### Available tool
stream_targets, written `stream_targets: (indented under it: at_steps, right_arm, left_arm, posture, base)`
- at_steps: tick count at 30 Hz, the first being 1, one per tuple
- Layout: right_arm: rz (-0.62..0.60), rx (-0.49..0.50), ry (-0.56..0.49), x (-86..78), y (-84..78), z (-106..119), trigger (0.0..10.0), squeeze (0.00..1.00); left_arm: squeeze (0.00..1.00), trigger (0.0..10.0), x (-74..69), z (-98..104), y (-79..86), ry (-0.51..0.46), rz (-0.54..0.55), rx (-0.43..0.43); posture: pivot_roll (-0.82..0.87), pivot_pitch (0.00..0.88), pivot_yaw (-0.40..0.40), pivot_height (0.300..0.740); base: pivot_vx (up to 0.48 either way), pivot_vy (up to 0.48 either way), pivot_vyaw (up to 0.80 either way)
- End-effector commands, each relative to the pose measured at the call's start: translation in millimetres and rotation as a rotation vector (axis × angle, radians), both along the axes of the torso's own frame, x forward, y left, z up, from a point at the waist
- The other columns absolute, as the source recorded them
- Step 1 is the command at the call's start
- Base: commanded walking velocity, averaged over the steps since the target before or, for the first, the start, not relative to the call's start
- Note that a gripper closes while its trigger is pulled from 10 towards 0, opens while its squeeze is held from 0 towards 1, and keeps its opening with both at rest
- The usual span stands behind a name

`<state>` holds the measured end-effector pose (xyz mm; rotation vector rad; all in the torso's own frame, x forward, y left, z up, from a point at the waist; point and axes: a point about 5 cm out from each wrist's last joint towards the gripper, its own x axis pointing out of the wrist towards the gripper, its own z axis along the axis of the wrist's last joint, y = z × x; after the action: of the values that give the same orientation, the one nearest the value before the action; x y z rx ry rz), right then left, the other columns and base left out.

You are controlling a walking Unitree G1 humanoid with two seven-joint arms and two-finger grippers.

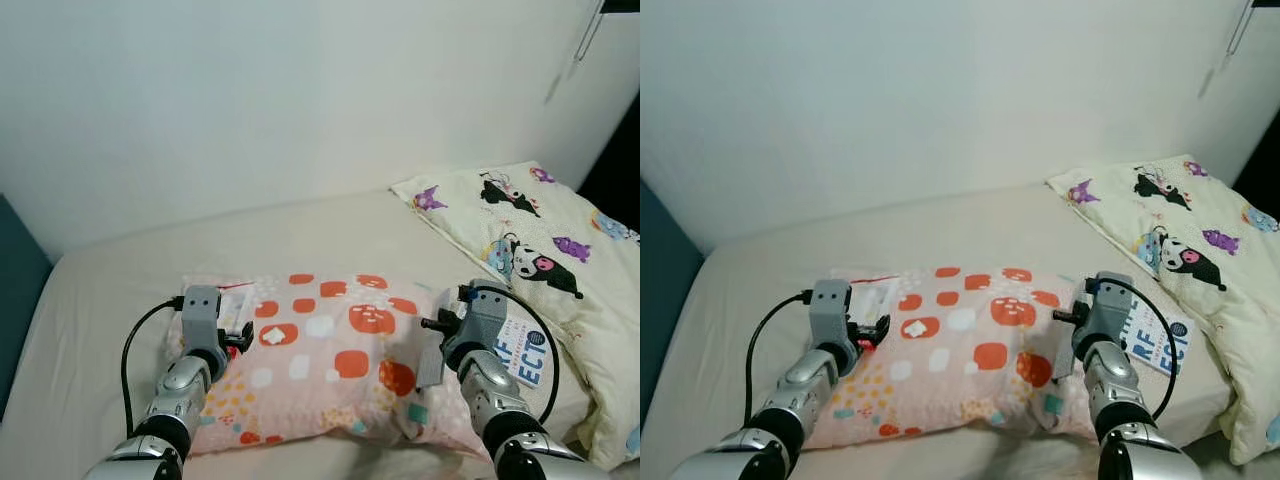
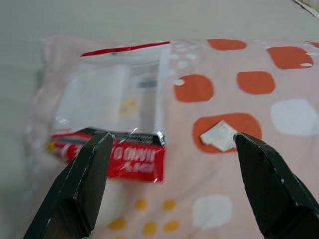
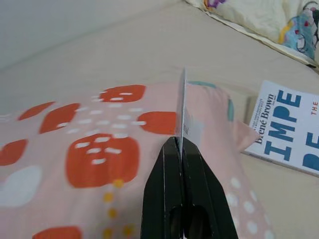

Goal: Clean up the room

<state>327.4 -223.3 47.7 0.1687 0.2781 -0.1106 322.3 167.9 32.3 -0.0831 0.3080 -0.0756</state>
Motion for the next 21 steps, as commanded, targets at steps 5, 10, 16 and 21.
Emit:
stream_targets:
  at_steps: [5, 10, 16, 21]
  right_arm:
    - [0.082, -0.01, 0.023, -1.3, 21.7, -7.7, 10.0, 0.0]
    - [0.139, -0.01, 0.039, -3.2, 36.9, -13.1, 10.0, 0.0]
    - [0.183, -0.005, 0.058, -6.9, 50.2, -19.6, 10.0, 0.0]
    - [0.23, -0.01, 0.076, -10.3, 61.2, -24.7, 10.0, 0.0]
  left_arm:
    - [0.0, 10.0, -6.7, -10.7, 2.8, 0.069, 0.016, 0.027]
    - [0.0, 10.0, -8.0, -12.7, 1.8, 0.081, 0.015, 0.032]
    - [0.0, 10.0, -10.5, -15.7, -0.2, 0.091, 0.013, 0.036]
    - [0.0, 10.0, -14.8, -19.4, -4.8, 0.084, 0.007, 0.04]
  posture:
    - [-0.05, 0.02, -0.001, 0.74]
    - [-0.05, 0.019, -0.002, 0.74]
    - [-0.05, 0.019, -0.001, 0.74]
    - [-0.05, 0.017, -0.005, 0.74]
  base:
    - [-0.079, 0.0, 0.0]
    - [-0.457, 0.0, 0.0]
    - [-0.474, 0.0, 0.0]
    - [-0.094, 0.0, 0.0]
